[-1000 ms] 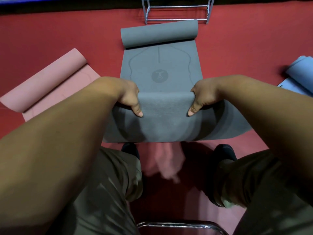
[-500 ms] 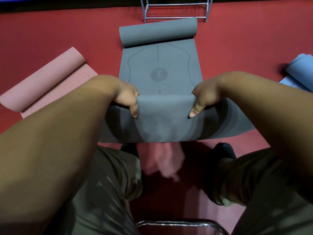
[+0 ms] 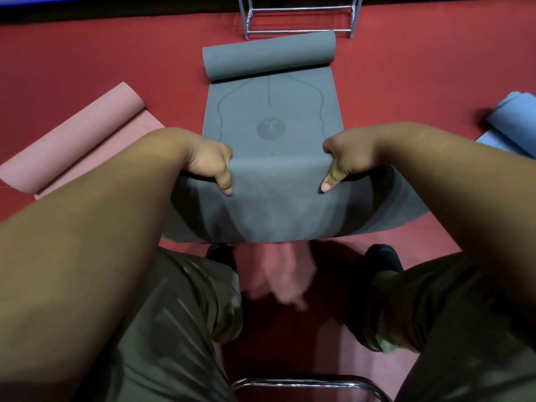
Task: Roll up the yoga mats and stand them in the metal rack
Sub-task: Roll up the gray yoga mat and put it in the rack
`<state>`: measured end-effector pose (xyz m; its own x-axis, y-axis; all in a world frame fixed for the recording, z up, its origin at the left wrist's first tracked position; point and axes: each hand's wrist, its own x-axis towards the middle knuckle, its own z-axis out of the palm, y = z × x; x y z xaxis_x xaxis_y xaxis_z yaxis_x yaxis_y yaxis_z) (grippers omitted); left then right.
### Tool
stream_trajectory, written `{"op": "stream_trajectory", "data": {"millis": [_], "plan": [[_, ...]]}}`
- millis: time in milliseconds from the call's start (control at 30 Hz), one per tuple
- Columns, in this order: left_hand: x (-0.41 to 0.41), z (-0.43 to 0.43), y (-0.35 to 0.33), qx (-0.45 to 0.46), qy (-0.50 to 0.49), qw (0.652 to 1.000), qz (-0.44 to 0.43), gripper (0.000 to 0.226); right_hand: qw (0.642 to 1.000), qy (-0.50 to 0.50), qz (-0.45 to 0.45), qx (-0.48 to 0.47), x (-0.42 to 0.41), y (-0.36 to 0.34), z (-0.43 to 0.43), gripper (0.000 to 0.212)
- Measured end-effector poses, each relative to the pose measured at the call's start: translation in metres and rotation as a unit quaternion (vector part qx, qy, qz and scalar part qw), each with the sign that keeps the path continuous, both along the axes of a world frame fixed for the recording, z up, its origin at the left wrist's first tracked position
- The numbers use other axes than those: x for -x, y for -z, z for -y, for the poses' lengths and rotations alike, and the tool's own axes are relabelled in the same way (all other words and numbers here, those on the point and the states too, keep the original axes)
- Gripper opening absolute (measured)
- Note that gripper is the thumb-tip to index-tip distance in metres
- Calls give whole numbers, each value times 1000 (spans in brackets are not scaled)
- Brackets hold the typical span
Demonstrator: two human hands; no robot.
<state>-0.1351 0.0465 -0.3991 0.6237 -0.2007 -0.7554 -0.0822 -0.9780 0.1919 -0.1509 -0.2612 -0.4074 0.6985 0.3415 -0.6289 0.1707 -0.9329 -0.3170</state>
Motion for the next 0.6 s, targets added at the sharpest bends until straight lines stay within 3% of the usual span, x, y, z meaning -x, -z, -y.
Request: {"op": "stream_trajectory", "data": {"millis": [333,500,600], "plan": [[-7,11,-9,25,22,993,113,51,996,27,85,29,-9,-1,4,64],[-13,11,-13,4,31,984,175,45,994,24,102,37,-14,-4,2,53],[-17,11,-14,-13,58,983,172,33,994,24,110,17,-14,-2,0,69]]}}
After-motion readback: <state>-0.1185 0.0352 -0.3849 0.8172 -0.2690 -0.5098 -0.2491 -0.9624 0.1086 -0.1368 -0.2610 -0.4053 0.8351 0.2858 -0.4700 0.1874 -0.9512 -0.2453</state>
